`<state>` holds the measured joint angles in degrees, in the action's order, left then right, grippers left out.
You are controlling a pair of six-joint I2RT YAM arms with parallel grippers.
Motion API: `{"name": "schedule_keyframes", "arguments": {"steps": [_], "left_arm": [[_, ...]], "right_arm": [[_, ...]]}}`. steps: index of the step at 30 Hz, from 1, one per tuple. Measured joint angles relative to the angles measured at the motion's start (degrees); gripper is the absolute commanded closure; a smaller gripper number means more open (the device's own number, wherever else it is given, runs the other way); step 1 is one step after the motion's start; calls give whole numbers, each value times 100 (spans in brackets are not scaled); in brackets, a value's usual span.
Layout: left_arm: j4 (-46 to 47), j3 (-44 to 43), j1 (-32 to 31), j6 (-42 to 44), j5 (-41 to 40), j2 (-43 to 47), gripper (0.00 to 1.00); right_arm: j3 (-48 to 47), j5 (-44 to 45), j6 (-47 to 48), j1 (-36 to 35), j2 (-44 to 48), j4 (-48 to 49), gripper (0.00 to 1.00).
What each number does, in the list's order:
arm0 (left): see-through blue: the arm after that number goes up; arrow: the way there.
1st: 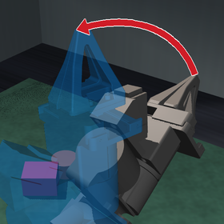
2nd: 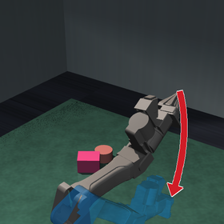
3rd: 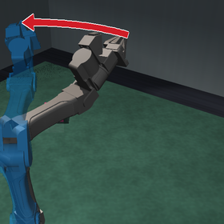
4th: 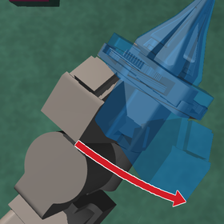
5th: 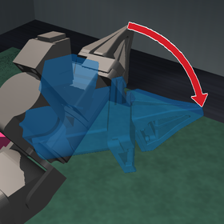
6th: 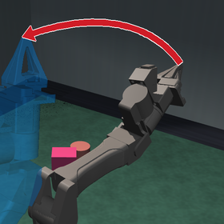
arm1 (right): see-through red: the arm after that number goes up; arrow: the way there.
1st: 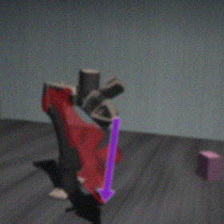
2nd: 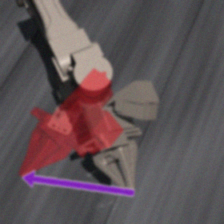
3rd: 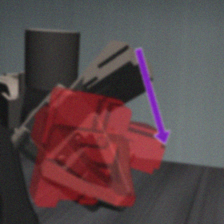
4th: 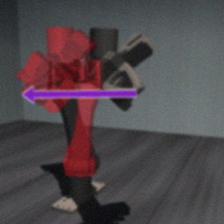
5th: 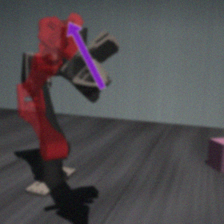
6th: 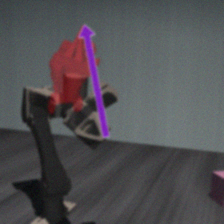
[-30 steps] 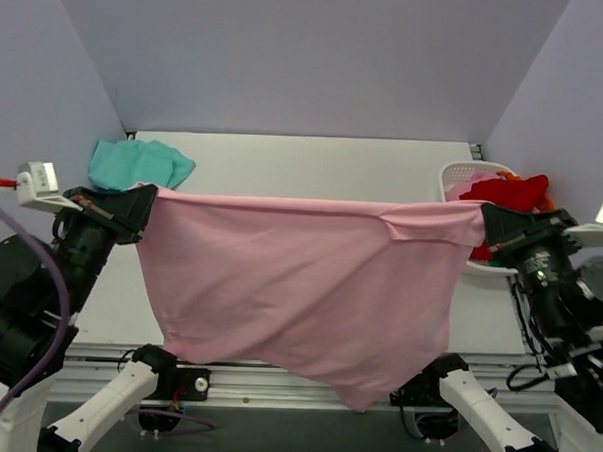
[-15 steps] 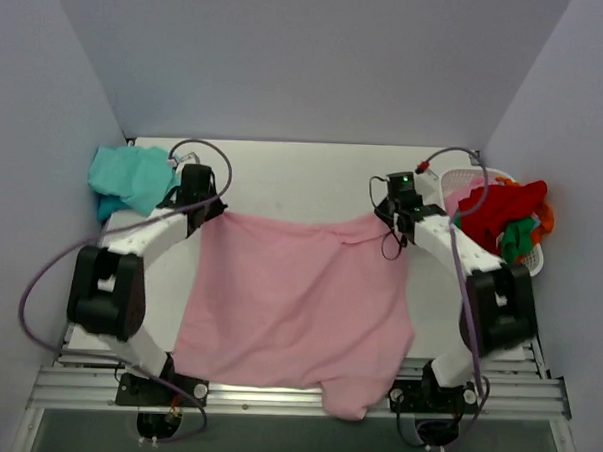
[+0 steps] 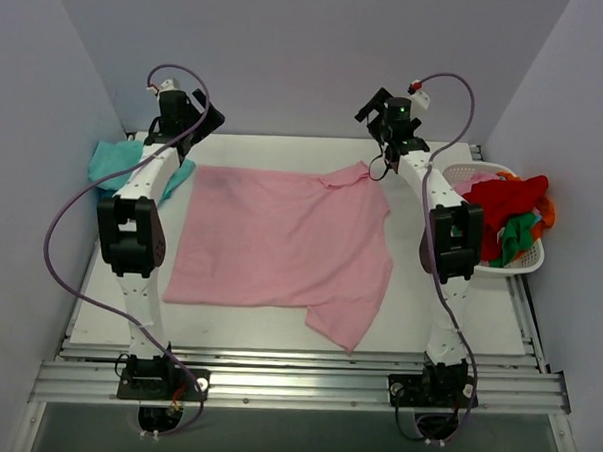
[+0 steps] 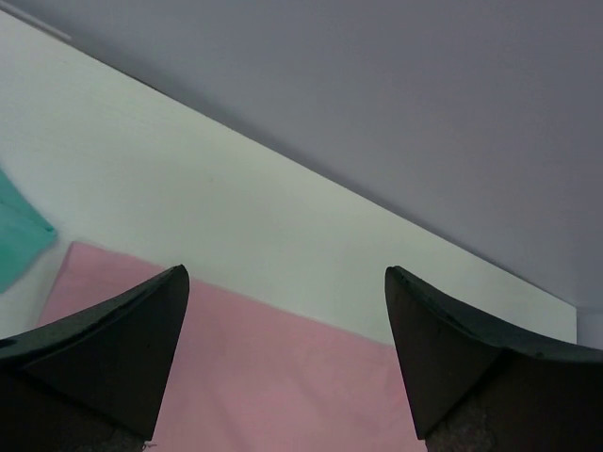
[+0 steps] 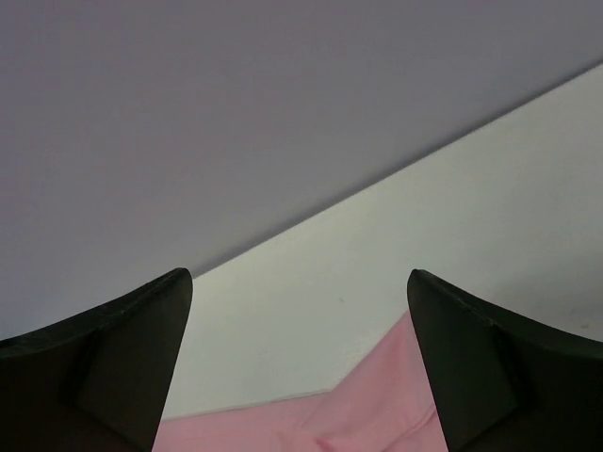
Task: Fold and stack the t-shirts
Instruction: Flatten out the tshirt
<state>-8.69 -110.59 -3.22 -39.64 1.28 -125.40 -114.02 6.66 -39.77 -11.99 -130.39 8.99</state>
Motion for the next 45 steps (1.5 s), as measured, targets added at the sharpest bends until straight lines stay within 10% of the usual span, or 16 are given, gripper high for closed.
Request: {"name": "schedule_keyframes", "arguments": {"steps": [13, 45], "left_arm": [[625, 3097, 31, -184, -15, 2341, 6], [1484, 4441, -450, 98, -142, 2603, 5]], "right_arm": [[3165, -68, -267, -107, 2726, 765, 16], [2957, 74, -820, -555, 772, 1178, 26]]}}
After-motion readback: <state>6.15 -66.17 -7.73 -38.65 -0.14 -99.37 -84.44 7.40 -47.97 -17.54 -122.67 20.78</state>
